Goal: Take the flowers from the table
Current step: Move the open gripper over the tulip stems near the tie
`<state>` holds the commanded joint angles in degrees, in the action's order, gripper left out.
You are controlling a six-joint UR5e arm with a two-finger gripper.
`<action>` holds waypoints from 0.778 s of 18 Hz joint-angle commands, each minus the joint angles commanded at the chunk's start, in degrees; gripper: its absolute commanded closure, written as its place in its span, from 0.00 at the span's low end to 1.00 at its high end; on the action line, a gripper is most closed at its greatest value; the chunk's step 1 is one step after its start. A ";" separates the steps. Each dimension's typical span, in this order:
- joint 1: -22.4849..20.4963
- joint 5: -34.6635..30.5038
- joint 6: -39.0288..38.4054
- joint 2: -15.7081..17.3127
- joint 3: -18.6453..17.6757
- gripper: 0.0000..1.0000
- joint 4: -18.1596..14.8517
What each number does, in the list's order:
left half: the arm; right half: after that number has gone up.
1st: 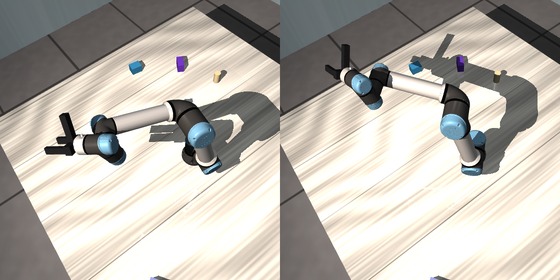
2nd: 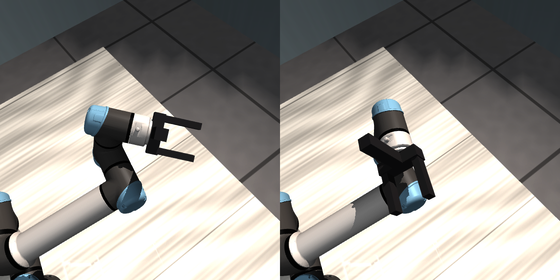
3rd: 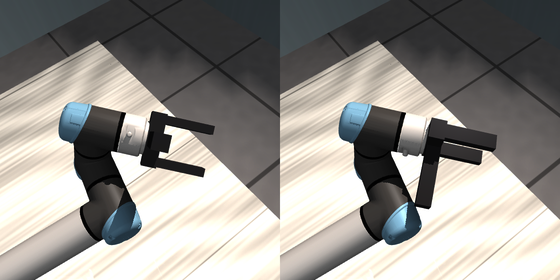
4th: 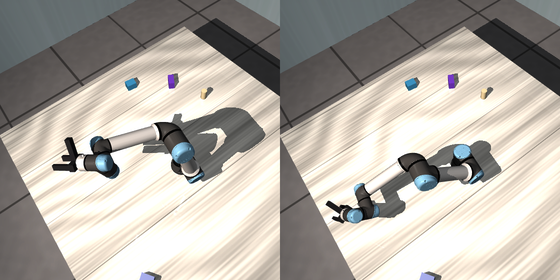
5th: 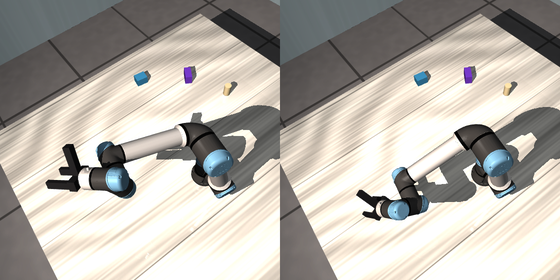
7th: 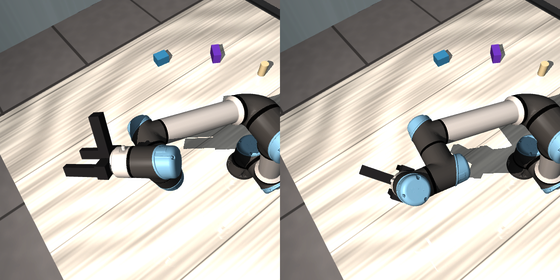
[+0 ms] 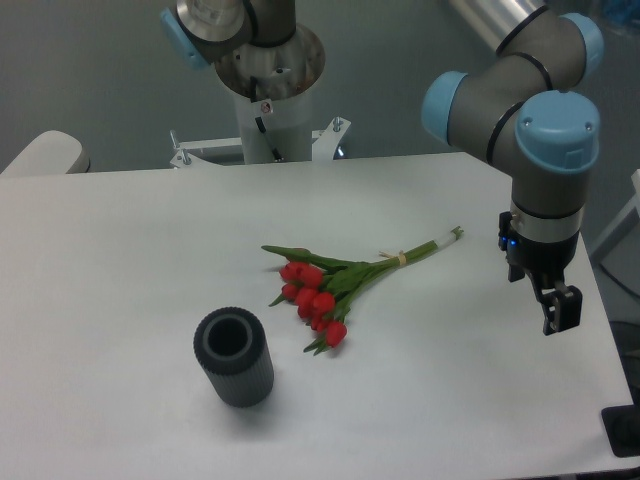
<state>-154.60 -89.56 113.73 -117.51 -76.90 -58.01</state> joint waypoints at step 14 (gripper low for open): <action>3.17 0.35 -4.83 4.12 -9.65 0.00 1.58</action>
<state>-151.43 -89.21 108.90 -113.39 -86.56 -56.43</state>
